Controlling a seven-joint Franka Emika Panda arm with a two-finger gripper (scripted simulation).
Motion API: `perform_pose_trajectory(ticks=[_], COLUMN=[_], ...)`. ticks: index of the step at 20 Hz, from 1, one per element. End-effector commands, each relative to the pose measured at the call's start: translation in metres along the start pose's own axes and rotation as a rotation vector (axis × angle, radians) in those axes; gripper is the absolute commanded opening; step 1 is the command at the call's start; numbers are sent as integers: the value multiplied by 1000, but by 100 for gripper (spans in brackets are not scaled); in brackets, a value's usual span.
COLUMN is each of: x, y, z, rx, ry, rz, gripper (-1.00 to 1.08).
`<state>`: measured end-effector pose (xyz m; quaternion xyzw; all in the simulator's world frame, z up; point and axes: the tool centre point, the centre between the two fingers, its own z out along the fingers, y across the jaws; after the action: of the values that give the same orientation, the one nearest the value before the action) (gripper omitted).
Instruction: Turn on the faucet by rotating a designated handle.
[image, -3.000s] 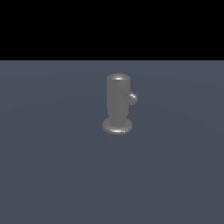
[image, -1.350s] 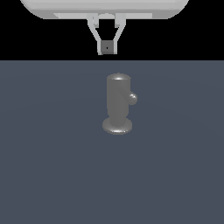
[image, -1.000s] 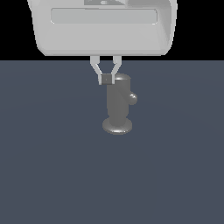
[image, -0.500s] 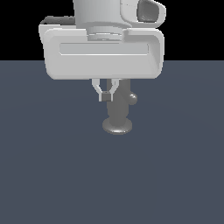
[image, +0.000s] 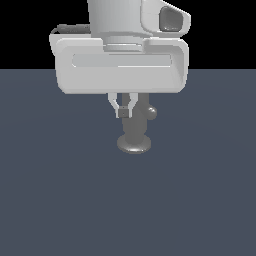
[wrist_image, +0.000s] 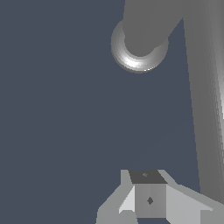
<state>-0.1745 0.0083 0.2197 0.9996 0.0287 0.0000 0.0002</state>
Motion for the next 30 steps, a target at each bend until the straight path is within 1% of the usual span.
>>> perform_pose_trajectory(ticks=[1, 30], x=[2, 25], y=[10, 147], z=[0, 0], rx=[0, 0], ry=[0, 0], rz=[1, 1], gripper=[-100, -100])
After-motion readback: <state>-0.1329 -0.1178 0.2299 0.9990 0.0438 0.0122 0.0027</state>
